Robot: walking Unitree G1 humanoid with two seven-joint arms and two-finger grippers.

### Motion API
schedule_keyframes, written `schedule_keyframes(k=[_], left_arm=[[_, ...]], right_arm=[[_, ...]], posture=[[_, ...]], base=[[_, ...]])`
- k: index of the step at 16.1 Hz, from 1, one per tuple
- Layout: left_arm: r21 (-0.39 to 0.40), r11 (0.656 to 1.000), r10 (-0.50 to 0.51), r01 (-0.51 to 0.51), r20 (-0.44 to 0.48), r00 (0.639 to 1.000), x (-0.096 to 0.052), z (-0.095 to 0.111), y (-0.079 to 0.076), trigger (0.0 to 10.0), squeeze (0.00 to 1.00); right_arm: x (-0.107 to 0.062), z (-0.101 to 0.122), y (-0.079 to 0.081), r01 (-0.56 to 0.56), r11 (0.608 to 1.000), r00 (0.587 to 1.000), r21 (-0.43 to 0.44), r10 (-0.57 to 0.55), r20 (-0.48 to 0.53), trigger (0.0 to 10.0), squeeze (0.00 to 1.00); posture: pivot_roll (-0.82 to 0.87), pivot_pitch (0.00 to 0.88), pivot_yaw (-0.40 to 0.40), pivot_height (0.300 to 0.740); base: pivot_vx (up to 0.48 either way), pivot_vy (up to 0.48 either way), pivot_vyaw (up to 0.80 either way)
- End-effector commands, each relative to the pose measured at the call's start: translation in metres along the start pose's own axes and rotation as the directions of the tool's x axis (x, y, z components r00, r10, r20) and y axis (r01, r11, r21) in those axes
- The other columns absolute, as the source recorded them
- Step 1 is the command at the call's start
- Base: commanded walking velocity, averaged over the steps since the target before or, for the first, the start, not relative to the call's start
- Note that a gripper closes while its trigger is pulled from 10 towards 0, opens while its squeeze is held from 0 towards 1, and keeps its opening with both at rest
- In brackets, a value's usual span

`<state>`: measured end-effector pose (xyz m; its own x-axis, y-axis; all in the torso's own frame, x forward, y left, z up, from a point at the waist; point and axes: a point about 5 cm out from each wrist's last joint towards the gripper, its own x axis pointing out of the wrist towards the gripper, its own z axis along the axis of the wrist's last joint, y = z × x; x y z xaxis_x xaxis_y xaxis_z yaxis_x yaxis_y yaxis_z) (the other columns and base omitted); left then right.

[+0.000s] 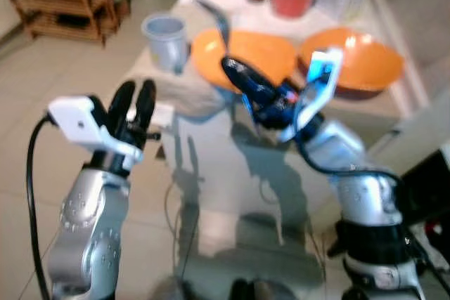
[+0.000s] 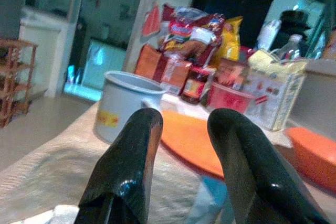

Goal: Setting the table

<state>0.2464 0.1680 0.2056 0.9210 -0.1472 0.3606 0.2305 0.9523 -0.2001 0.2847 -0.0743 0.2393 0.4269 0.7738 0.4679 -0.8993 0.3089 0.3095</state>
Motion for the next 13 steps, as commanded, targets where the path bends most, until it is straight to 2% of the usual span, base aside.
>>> schedule_keyframes(k=[1,5,9,13], left_arm=[[0.0,1.0,-0.003,0.003,-0.017,1.0,-0.003,-0.004,0.002,10.0,0.0],[-0.005,1.0,-0.025,0.025,-0.023,0.999,-0.003,-0.007,0.0,10.0,0.0],[-0.017,0.999,-0.036,0.035,-0.051,0.998,-0.004,-0.016,-0.001,10.0,0.0],[0.0,0.999,-0.053,0.053,-0.081,0.995,-0.008,-0.027,-0.002,10.0,0.0]], right_arm=[[0.001,-0.002,0.006,-0.039,0.999,0.999,-0.001,0.039,-0.011,10.0,0.0],[0.0,-0.008,0.003,-0.023,1.0,0.999,-0.002,0.023,-0.029,10.0,0.0],[-0.007,-0.028,-0.013,0.094,0.995,0.99,-0.044,-0.098,-0.102,10.0,0.0],[-0.019,-0.043,-0.033,0.223,0.97,0.96,-0.103,-0.236,-0.152,10.0,0.0]], posture=[[-0.08,0.111,-0.009,0.74],[-0.07,0.109,-0.007,0.74],[-0.08,0.106,-0.012,0.74],[-0.08,0.1,-0.016,0.74]], base=[[0.0,-0.458,0.0],[0.0,-0.458,0.0],[0.0,-0.458,0.0],[0.0,-0.458,0.0]])
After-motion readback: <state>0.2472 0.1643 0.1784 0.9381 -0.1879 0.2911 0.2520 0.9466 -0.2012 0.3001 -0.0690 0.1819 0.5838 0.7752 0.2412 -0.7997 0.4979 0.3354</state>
